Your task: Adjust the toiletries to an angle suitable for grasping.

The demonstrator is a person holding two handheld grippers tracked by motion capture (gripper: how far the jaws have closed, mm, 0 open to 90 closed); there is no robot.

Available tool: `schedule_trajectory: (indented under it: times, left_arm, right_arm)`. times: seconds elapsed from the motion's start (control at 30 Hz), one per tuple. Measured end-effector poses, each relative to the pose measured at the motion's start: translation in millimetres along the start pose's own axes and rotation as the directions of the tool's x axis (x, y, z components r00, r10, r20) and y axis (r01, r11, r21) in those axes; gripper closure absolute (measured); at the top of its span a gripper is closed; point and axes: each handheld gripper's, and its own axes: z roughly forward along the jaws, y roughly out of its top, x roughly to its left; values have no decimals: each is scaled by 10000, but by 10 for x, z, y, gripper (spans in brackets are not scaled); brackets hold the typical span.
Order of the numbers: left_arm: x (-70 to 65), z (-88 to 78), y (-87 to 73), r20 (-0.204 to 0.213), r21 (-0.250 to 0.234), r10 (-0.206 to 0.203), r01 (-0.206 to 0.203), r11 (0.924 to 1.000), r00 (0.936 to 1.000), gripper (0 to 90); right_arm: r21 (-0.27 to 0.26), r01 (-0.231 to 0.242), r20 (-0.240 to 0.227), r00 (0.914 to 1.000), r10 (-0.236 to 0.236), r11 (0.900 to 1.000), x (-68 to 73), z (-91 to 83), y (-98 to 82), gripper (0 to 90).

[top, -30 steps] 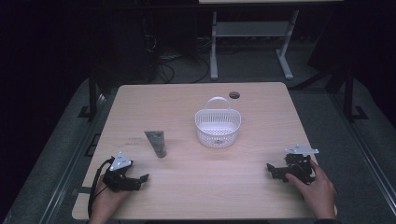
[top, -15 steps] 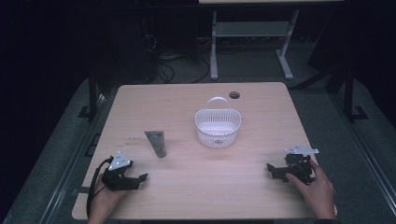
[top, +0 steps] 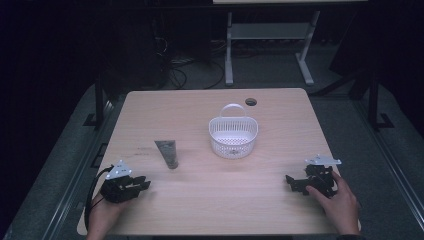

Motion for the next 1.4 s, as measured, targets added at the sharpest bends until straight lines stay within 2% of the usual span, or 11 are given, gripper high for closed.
schedule_trajectory:
  times: [0.17, 0.27, 0.5, 0.7, 1.0, 1.4]
  left_arm:
    - [-19, -33, 42, 273, 204, -10, 4, 9998, 9996, 893]
    - [-25, -58, 70, 373, 340, -122, 109, 9994, 9992, 895]
    - [-30, -89, 119, 460, 588, -20, -7, 9983, 9989, 895]
    - [-22, -116, 146, 622, 590, -114, 77, 9982, 9980, 895]
    - [-9, -171, 259, 646, 533, -148, 114, 9985, 9978, 895]
    - [3, -220, 438, 684, 528, 27, -64, 9986, 9977, 895]
  right_arm:
    - [-2, 1, 0, 10000, -1, 10000, 0, 0, 0, 0]
    - [-3, 0, -1, 10000, 0, 10000, 0, 0, 0, 0]
    - [1, -2, 0, 10000, 2, 10000, 0, 0, 0, 0]
    - [-3, -3, 0, 10000, 3, 10000, 0, 0, 0, 0]
    - [-20, -27, -5, 10000, 27, 10000, 2, 1, 0, 0]
    - [-15, 6, -6, 10000, -6, 10000, -1, 0, -1, 0]
